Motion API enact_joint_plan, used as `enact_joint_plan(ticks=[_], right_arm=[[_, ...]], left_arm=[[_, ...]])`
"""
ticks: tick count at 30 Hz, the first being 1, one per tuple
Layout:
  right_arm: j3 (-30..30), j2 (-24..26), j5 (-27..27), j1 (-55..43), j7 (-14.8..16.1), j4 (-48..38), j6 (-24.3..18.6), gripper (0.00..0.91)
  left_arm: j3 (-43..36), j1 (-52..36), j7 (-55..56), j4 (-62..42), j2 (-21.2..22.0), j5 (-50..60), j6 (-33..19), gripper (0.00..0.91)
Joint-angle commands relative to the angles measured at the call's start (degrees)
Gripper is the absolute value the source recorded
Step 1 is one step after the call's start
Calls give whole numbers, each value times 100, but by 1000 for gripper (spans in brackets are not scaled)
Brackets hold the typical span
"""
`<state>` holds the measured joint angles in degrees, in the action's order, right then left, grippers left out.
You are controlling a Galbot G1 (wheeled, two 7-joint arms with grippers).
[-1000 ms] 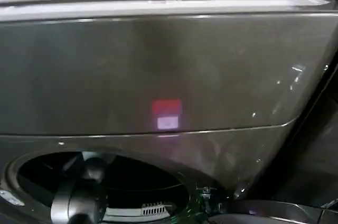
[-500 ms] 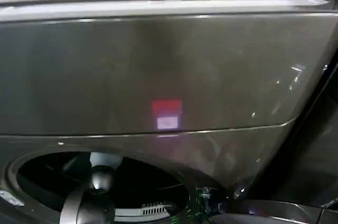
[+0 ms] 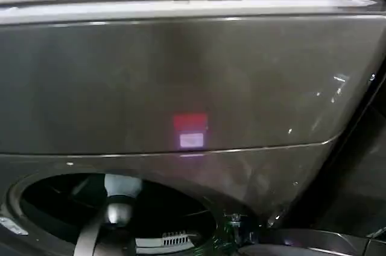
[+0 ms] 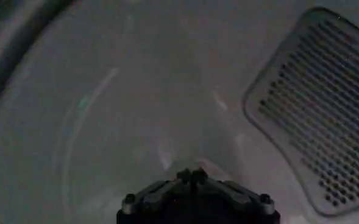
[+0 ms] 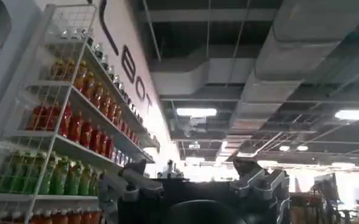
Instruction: Grasp the clothes from the dryer.
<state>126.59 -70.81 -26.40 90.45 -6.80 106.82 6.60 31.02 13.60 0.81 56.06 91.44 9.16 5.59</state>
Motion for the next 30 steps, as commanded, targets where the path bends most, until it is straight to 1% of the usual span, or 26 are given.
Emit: enact_joint_plan(ticks=[1,21,22,24,30], right_arm=[[-34,-26,208,26,28,-44,-15,907],[-47,-39,201,38,40,-72,-64,907],[-51,-56,217,47,29,-52,-27,907],[-23,-73,197,33,13,32,223,907],[21,-27,173,2,-79,42,325,907]], left_arm=[[-83,80,790,402,33,-791,223,0],[-95,72,708,412,76,-931,267,0],[-96,75,690,413,75,-933,256,0],[-97,77,684,384,75,-927,247,0],[-134,85,670,377,82,-917,246,0]])
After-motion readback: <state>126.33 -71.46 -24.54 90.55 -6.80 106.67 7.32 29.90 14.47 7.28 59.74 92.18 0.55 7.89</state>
